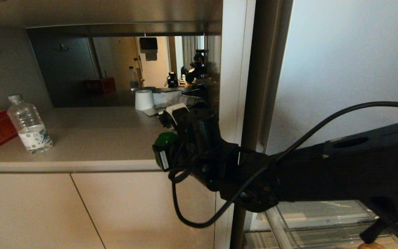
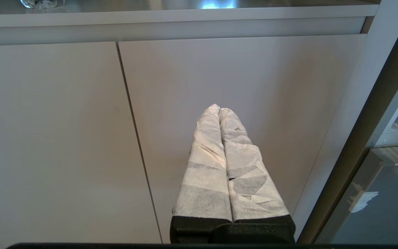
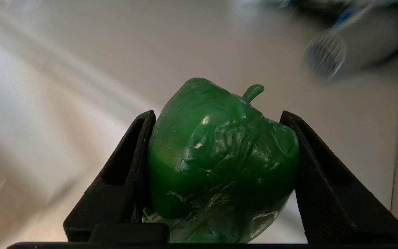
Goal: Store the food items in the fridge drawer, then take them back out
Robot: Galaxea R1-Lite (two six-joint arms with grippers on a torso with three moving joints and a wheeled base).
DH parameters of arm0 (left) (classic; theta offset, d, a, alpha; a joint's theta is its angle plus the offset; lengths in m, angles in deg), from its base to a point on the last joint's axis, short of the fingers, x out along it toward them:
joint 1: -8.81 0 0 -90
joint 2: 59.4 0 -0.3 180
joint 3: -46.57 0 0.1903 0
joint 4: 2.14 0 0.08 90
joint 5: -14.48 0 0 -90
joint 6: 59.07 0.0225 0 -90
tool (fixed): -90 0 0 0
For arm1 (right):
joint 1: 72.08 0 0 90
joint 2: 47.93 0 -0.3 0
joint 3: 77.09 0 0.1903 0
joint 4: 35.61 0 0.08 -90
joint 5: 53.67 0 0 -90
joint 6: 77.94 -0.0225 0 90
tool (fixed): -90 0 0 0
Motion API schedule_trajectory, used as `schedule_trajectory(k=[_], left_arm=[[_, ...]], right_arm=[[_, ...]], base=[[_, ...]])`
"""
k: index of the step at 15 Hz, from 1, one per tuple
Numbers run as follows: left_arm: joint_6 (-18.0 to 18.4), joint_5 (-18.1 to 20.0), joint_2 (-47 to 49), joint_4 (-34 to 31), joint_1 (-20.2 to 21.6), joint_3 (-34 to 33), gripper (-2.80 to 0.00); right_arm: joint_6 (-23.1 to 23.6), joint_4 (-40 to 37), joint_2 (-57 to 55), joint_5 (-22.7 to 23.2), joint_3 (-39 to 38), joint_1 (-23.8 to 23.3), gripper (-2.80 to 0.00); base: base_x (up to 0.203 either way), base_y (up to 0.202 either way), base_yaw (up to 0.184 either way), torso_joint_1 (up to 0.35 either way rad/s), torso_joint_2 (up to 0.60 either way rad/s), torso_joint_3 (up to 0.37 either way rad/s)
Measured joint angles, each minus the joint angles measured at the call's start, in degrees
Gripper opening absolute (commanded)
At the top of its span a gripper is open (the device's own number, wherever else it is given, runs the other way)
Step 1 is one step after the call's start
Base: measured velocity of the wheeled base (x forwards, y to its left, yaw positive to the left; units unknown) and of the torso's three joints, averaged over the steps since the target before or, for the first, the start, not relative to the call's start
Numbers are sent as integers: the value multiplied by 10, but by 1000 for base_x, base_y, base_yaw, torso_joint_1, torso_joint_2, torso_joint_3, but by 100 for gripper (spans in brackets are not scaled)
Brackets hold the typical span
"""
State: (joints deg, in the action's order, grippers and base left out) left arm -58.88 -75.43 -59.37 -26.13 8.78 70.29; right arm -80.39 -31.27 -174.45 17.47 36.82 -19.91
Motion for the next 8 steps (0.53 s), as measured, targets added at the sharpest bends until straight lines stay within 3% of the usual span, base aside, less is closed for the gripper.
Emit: schedule_trajectory(k=[5,8], left_arm=[[0,0,0,0,0,0,-280],[0,0,0,0,0,0,-280]], right_arm=[[70,91,-106,-84,122,-15,-280],[88,105,-143,-103,163,-26,-280]], base=[[0,0,0,0,0,0],[0,0,0,0,0,0]])
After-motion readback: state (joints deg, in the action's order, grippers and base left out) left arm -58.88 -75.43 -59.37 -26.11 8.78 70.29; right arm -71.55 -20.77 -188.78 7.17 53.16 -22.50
